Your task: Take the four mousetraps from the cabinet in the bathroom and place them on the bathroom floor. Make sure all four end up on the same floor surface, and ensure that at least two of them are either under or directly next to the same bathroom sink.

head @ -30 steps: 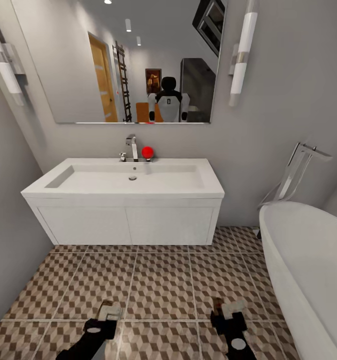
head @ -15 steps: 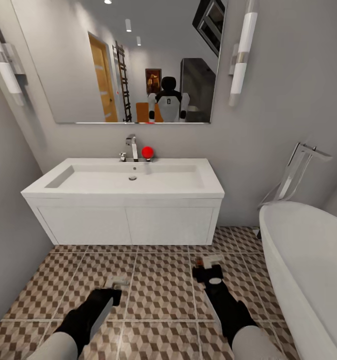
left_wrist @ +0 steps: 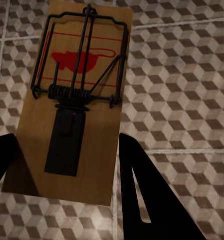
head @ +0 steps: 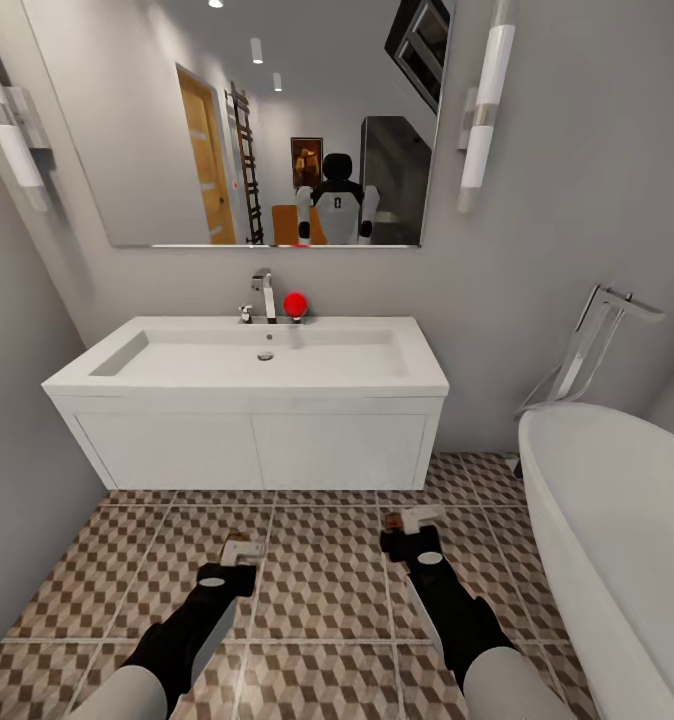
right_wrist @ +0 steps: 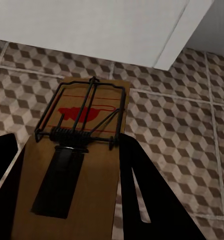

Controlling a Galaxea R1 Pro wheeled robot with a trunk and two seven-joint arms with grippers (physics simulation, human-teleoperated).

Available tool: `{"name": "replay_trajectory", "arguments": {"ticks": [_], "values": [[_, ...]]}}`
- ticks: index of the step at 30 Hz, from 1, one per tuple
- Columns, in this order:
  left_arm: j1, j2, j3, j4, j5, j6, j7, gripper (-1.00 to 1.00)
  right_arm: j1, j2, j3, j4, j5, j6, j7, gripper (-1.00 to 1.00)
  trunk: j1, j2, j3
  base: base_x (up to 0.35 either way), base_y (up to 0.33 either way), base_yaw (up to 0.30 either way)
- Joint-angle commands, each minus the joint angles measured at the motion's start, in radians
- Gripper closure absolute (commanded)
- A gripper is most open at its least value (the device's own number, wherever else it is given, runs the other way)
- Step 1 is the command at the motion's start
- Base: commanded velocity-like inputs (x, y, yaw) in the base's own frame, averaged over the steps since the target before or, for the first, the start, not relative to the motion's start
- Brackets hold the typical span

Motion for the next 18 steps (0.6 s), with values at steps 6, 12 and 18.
{"name": "replay_trajectory", "arguments": {"ticks": [6, 12, 18], "values": [[-0.001, -0.003, -0.008, -0.011, 0.025, 0.017, 0.012, 1.0, -0.001, 0.0, 0.001, -0.005, 0.009, 0.009, 0.045, 1.0, 0.004, -0.008, -0.004, 0.0, 0.0, 0.0], [-0.001, -0.005, -0.008, -0.011, 0.03, 0.018, 0.012, 1.0, -0.002, 0.0, 0.001, -0.006, 0.009, 0.009, 0.05, 1.0, 0.027, -0.05, -0.023, 0.0, 0.0, 0.0], [-0.001, -0.019, -0.009, -0.007, 0.03, 0.019, 0.011, 1.0, -0.002, 0.0, 0.001, -0.006, 0.009, 0.007, 0.051, 1.0, 0.05, -0.092, -0.042, 0.0, 0.0, 0.0]]}}
